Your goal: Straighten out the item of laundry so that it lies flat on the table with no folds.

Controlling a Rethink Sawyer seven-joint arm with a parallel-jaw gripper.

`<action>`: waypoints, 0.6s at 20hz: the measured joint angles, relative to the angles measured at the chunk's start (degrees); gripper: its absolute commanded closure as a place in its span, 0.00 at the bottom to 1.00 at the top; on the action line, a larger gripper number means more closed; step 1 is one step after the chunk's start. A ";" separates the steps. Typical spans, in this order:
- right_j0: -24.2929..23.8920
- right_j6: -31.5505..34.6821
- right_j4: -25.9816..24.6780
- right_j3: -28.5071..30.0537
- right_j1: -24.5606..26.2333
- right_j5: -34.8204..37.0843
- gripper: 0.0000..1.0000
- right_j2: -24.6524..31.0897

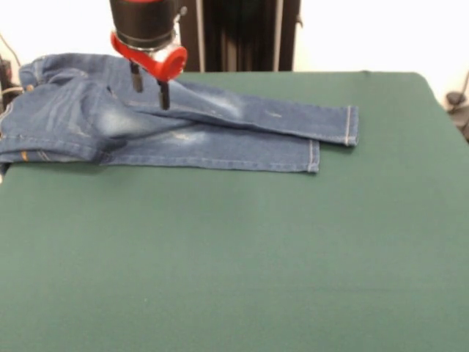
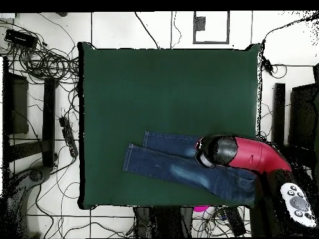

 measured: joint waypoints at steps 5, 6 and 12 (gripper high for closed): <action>1.59 0.01 2.66 0.73 1.83 -0.01 0.00 -1.81; 1.87 0.02 3.17 0.91 1.98 -0.02 0.00 -2.09; 5.19 0.36 8.44 3.30 2.42 -0.02 0.00 -4.52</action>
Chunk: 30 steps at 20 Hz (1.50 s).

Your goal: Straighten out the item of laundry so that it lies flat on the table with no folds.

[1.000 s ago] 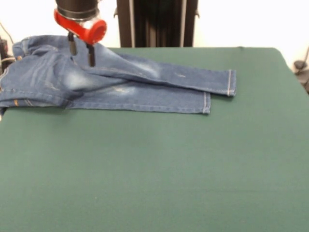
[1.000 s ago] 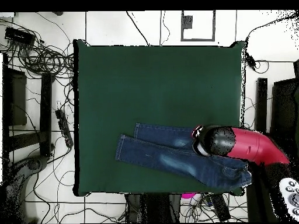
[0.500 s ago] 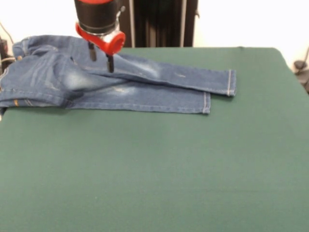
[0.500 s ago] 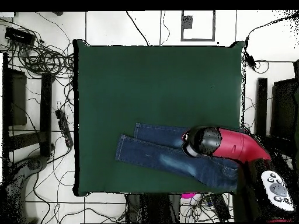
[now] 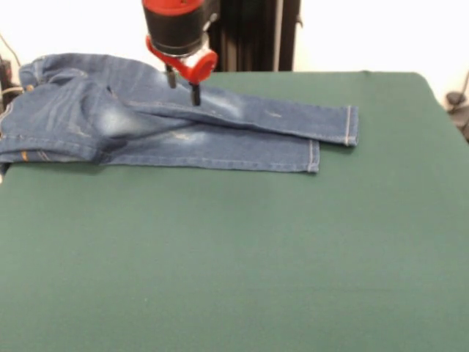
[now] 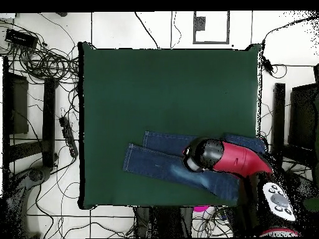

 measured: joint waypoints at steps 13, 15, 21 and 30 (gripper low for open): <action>5.69 0.00 12.79 4.50 1.20 0.15 0.00 -5.63; 5.83 0.00 14.21 4.54 2.25 0.15 0.00 -6.14; 5.95 0.00 18.84 4.53 7.17 -0.27 0.00 -7.66; 8.97 1.11 27.17 5.09 11.34 -0.83 0.00 -9.32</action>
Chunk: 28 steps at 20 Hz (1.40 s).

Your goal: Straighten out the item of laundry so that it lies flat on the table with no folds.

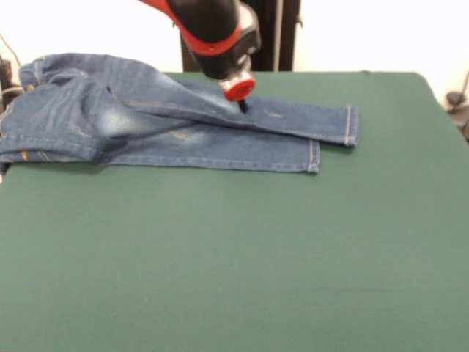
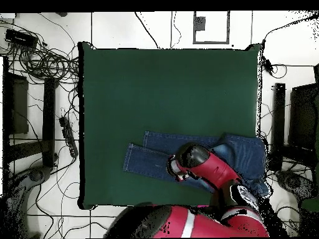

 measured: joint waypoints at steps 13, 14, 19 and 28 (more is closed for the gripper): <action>7.75 12.38 8.65 0.71 -0.33 0.32 0.00 -1.56; 8.32 13.42 8.87 0.73 -0.68 0.66 0.00 -1.62; 9.68 16.19 9.53 0.76 -2.20 1.88 0.00 -1.62; 10.37 17.15 9.88 0.78 -4.95 4.99 0.00 -1.65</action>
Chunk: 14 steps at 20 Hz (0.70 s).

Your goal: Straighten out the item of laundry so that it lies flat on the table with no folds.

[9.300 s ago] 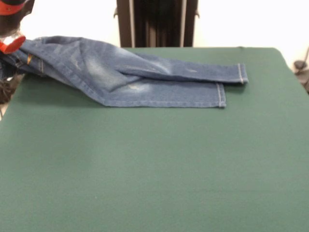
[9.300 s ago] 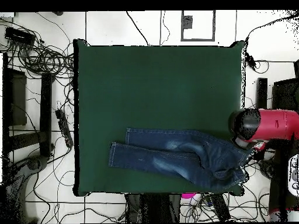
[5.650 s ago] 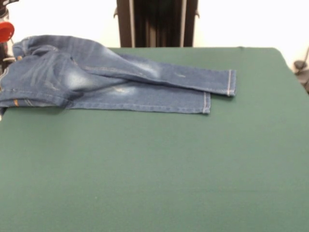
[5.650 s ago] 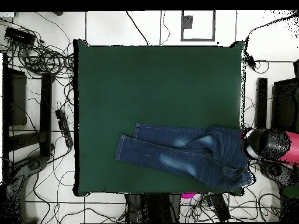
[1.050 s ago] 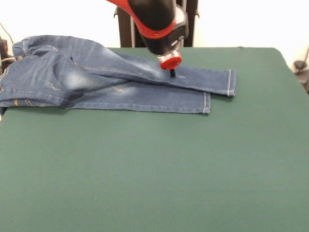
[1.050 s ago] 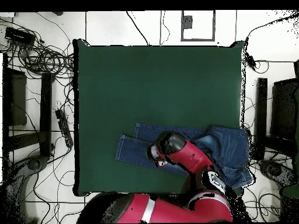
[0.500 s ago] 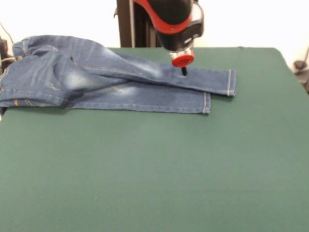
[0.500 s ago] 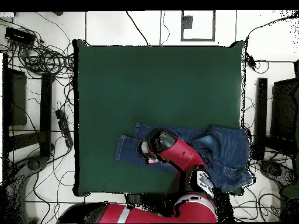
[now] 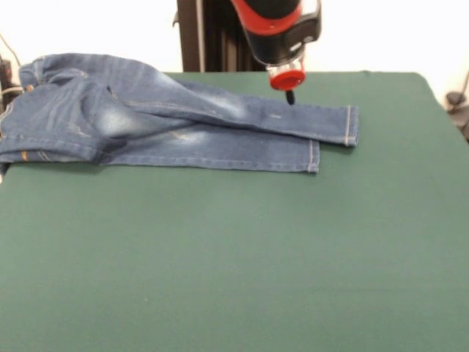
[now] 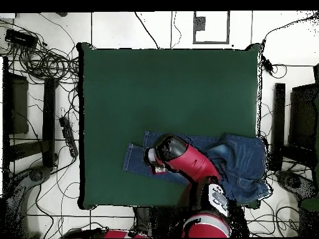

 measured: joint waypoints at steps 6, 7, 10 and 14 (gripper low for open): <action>0.55 0.00 1.10 0.02 -0.34 -0.08 0.00 0.02; 0.47 0.00 1.54 0.10 -0.30 -0.41 0.00 0.04; 0.28 0.00 3.15 0.43 -0.17 -2.35 0.00 0.06; 0.40 0.00 5.27 1.05 0.80 -7.73 0.00 0.16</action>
